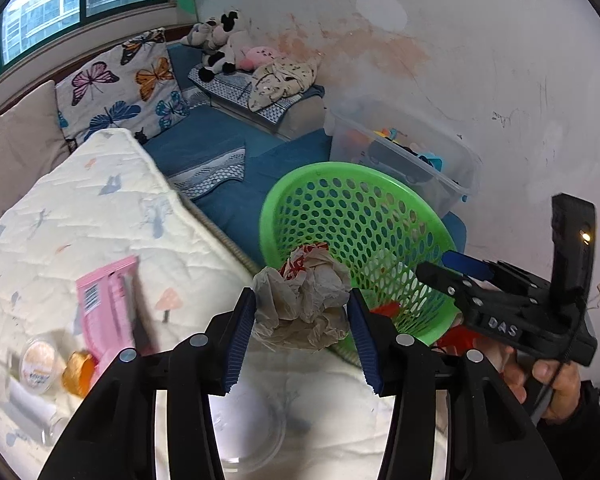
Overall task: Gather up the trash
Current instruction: 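Carry the tissue and mesh bag over the green basket and open both grippers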
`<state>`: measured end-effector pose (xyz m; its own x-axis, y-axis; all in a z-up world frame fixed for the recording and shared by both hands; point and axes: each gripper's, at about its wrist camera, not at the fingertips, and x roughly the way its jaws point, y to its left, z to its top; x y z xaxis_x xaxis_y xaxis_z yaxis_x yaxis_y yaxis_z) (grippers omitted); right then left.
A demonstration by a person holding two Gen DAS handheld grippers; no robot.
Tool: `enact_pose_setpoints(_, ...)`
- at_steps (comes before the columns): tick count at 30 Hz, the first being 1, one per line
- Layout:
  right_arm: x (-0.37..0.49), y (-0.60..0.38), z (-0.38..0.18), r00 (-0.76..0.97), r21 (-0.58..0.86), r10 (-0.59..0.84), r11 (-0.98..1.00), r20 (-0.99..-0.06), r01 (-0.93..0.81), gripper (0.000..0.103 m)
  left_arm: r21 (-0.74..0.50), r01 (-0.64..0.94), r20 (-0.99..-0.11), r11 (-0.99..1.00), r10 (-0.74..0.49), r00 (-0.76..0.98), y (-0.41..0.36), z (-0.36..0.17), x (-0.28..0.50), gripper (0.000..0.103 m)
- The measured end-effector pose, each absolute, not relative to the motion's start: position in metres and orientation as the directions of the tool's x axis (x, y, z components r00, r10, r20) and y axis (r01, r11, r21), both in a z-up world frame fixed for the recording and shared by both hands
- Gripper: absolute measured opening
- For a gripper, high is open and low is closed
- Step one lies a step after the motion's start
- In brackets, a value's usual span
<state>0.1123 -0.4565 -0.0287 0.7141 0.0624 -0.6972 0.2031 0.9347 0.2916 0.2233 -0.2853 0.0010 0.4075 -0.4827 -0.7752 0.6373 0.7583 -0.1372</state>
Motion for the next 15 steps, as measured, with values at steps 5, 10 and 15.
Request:
enact_pose_setpoints(5,0.101,-0.463,-0.027,0.724,0.296,0.055,0.931,-0.688,0.211,0.066,-0.155,0.65,-0.787,0.744,-0.491,0.375,-0.309,-0.007,0.229,0.048)
enact_pose_setpoints(10,0.089,-0.469,-0.027,0.732,0.31,0.057,0.926,-0.679,0.215,0.066,-0.165,0.655,-0.799,0.737,-0.489,0.35,-0.33,-0.015,0.233,0.052)
enact_pose_setpoints(15,0.08,-0.469,-0.026,0.737,0.321,0.063,0.923,-0.673,0.214,0.067,-0.171,0.656,-0.802,0.735,-0.491,0.341,-0.34,-0.021,0.233,0.07)
